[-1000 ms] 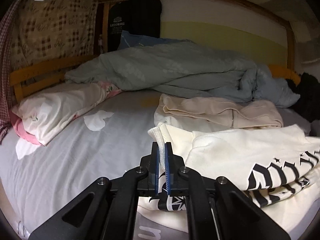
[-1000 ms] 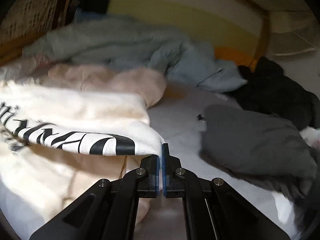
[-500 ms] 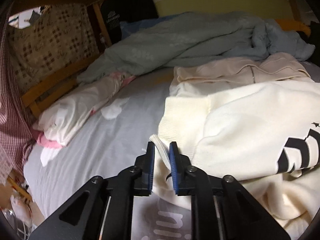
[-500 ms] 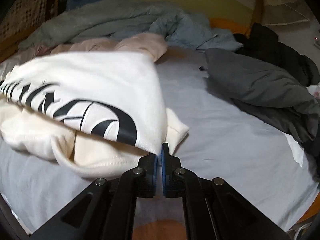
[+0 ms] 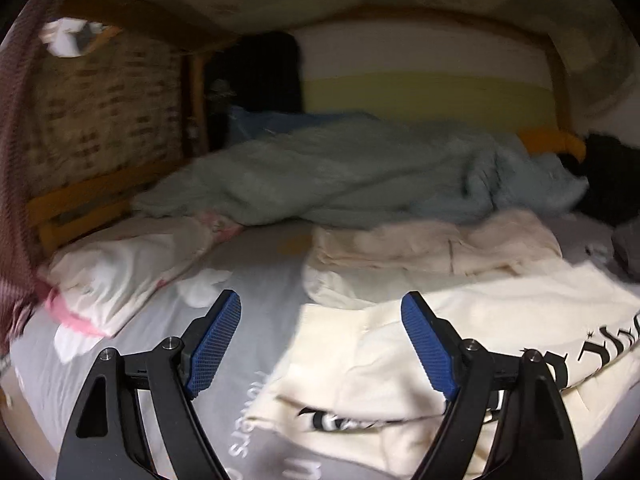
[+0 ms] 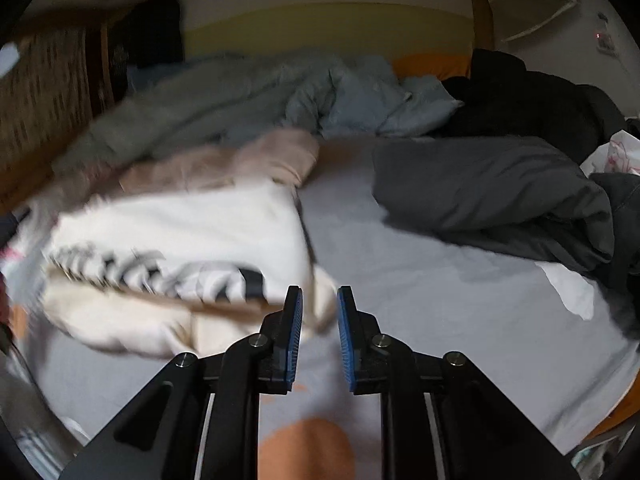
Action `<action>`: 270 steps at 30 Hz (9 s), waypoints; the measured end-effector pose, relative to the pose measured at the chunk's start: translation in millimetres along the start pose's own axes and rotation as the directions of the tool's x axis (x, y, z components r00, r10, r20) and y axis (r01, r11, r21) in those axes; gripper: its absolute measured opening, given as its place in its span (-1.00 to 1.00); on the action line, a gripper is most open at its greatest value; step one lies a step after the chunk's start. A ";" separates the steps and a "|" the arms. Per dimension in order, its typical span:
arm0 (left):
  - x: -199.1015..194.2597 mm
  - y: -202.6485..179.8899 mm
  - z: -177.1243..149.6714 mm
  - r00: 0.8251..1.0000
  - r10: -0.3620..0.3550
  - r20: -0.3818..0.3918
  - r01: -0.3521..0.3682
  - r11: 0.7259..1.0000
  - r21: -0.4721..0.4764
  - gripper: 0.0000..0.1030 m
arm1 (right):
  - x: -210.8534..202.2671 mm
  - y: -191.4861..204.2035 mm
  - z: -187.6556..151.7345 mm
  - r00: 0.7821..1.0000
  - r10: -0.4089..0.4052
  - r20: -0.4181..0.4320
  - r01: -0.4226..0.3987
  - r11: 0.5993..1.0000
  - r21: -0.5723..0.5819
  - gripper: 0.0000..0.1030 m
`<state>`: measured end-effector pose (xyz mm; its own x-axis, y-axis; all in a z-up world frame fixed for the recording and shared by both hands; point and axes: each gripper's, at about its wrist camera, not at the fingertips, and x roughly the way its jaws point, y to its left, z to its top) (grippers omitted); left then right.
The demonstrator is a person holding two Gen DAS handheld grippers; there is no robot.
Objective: Fold large clothes
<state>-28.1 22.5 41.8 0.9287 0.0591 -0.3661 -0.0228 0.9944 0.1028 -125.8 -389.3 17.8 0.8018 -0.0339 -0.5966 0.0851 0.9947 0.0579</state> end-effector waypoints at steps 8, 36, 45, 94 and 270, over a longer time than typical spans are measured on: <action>94.0 -23.3 21.0 0.932 -0.192 -0.308 0.195 0.981 -0.021 0.27 | 80.4 52.6 74.7 0.996 0.058 -0.068 -0.059 0.998 -0.013 -0.62; -12.0 -35.4 12.2 0.947 -0.321 0.014 0.321 0.947 -0.023 0.31 | 100.7 43.9 28.8 0.997 0.069 -0.045 -0.070 0.998 -0.009 -0.02; -60.5 -55.3 -40.4 0.966 -0.246 0.085 0.242 0.969 0.046 0.76 | 37.4 101.4 -17.3 0.990 0.072 0.117 -0.045 0.974 -0.220 0.86; -9.4 -97.8 -62.5 0.998 -0.066 -0.018 0.068 0.907 0.416 -0.57 | 59.2 175.6 -52.3 0.961 -0.188 0.202 0.268 0.813 -0.517 -0.64; 167.2 -164.2 94.6 0.930 -0.274 -0.245 0.278 0.960 -0.020 1.00 | 204.0 -10.2 77.9 0.892 0.227 -0.391 -0.200 0.974 0.110 0.00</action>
<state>165.9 -139.1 51.1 0.7790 -0.1962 -0.5955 0.2287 0.9733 -0.0216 83.0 -413.9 -42.1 0.5028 0.2337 -0.8322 -0.0123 0.9646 0.2634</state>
